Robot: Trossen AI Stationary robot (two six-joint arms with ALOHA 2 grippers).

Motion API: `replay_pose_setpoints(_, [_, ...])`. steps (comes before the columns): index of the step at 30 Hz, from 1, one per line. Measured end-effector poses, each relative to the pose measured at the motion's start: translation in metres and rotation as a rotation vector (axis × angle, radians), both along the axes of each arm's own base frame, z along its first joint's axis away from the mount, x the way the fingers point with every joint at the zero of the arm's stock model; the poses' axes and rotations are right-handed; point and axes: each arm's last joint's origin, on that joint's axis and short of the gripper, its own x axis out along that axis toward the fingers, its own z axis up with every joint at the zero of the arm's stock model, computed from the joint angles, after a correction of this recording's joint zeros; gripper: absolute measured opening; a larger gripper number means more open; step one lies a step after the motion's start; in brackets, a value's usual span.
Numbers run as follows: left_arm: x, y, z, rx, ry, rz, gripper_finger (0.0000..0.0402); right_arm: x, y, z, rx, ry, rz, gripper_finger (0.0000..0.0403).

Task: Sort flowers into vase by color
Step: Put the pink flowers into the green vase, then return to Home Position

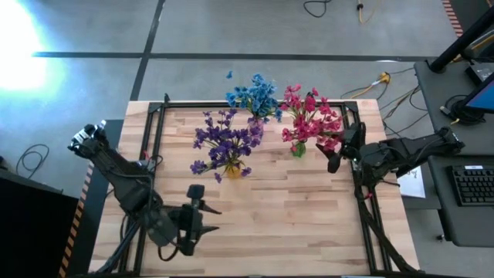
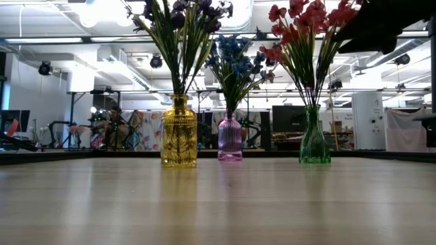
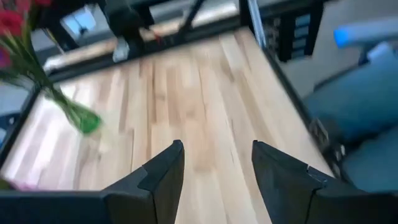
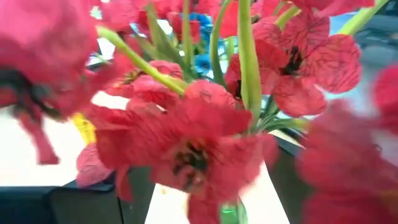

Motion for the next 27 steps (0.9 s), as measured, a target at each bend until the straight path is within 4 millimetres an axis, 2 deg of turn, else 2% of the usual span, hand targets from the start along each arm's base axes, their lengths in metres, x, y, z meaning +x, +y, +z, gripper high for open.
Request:
replay_pose_setpoints(3, [-0.008, -0.001, -0.008, 0.009, 0.039, 0.016, 0.0174, -0.006, 0.0, 0.002, 0.03, -0.012, 0.053, 0.027])
replay_pose_setpoints(9, [-0.019, 0.007, -0.024, -0.055, -0.043, 0.06, 0.0174, -0.016, -0.002, 0.0, 0.043, 0.016, 0.082, 0.0269])
replay_pose_setpoints(14, [-0.036, 0.021, -0.043, -0.157, -0.088, 0.024, 0.0174, -0.022, -0.004, -0.004, 0.04, 0.054, 0.091, 0.0271])
replay_pose_setpoints(18, [-0.054, 0.034, -0.045, -0.283, -0.149, -0.009, 0.0174, -0.026, -0.004, -0.003, 0.05, 0.042, 0.126, 0.0267])
replay_pose_setpoints(27, [-0.081, 0.062, -0.071, -0.348, -0.23, -0.02, 0.0174, -0.034, -0.006, -0.008, 0.037, 0.036, 0.143, 0.0264])
